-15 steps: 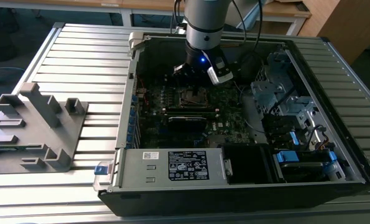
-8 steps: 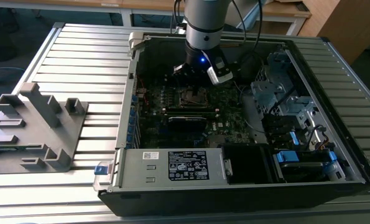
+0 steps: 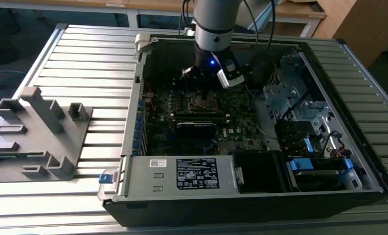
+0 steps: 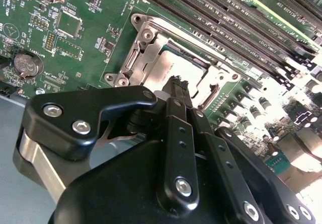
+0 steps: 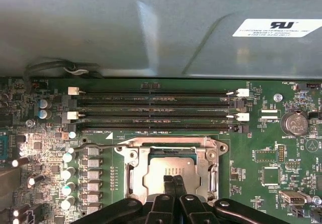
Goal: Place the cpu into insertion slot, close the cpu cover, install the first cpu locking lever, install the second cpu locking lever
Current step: 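Close the cpu cover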
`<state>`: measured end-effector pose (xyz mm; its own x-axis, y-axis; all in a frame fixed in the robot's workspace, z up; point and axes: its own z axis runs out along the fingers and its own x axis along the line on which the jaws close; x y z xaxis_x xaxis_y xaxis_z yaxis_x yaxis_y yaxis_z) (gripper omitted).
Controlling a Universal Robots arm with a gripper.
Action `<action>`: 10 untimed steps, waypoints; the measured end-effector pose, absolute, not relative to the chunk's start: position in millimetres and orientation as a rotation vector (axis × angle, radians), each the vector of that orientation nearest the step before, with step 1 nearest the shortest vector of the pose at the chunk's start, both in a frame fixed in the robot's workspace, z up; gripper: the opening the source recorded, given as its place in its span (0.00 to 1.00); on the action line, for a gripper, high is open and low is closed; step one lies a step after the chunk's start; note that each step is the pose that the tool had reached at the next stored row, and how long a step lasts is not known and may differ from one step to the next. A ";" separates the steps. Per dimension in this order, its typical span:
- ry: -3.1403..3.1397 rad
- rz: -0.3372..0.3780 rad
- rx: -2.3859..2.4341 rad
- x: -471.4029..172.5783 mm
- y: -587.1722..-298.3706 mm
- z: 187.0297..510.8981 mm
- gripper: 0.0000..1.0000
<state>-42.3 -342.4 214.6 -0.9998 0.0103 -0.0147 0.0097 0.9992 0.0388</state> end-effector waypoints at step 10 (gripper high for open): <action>3.126 0.061 0.016 -42.3 -342.4 215.7 0.11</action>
